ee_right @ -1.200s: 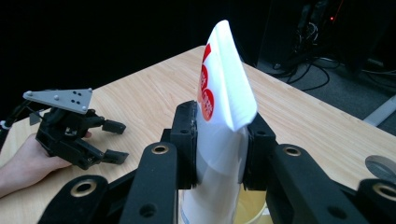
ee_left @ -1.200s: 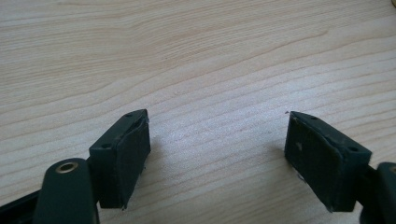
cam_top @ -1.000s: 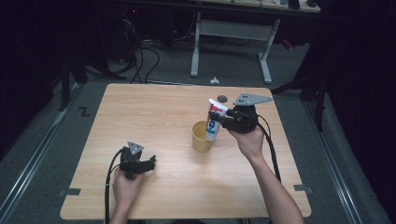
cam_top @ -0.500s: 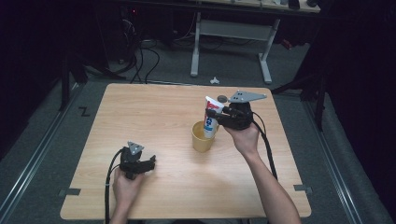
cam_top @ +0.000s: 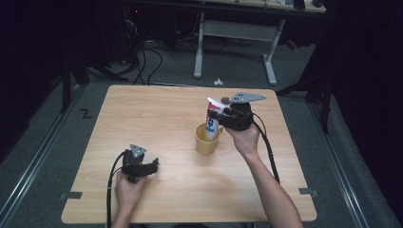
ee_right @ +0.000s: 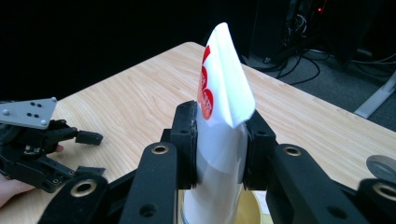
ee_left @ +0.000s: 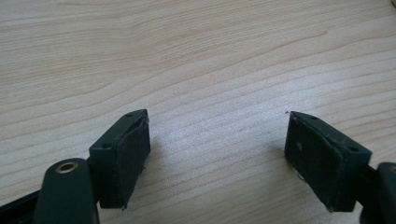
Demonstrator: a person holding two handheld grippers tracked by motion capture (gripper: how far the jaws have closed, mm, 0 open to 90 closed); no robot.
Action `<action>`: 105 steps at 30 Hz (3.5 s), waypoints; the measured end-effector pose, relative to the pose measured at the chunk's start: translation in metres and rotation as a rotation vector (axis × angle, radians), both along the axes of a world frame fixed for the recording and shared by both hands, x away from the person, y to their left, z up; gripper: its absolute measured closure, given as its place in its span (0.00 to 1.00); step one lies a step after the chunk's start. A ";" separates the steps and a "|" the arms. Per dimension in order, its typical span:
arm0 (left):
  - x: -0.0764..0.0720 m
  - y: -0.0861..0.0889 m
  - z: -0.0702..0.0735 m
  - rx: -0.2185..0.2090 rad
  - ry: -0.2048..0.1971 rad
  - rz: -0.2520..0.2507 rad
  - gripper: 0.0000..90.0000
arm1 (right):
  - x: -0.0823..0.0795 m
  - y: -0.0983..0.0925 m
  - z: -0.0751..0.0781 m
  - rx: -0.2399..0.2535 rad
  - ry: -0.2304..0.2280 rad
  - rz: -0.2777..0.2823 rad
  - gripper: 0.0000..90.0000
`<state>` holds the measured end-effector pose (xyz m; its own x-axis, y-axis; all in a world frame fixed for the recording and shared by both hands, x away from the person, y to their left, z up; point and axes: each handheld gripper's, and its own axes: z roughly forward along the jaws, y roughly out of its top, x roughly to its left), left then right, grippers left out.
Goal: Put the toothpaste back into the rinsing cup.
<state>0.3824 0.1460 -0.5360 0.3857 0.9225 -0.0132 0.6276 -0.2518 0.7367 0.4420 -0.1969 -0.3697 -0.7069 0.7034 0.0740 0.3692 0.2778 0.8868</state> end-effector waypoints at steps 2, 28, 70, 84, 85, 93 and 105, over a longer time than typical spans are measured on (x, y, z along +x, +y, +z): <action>0.000 0.000 0.000 0.000 0.000 0.000 0.25 | 0.001 0.001 -0.002 -0.010 0.001 -0.003 0.79; 0.000 0.000 0.000 0.000 0.000 -0.001 0.25 | 0.011 0.013 -0.031 -0.077 0.030 -0.032 0.79; 0.000 0.000 0.000 0.000 0.000 -0.001 0.25 | 0.014 0.025 -0.059 -0.132 0.079 -0.018 0.79; 0.000 0.000 0.000 0.000 0.000 -0.001 0.25 | 0.013 0.024 -0.066 -0.151 0.084 -0.024 0.79; 0.000 0.000 0.000 0.000 0.000 -0.001 0.25 | 0.012 0.024 -0.067 -0.152 0.081 -0.023 0.79; 0.000 0.000 0.000 0.000 0.000 -0.001 0.25 | 0.010 0.022 -0.066 -0.153 0.081 -0.013 0.78; 0.000 0.000 0.000 0.000 0.000 0.000 0.25 | 0.003 0.017 -0.066 -0.169 0.061 -0.006 0.76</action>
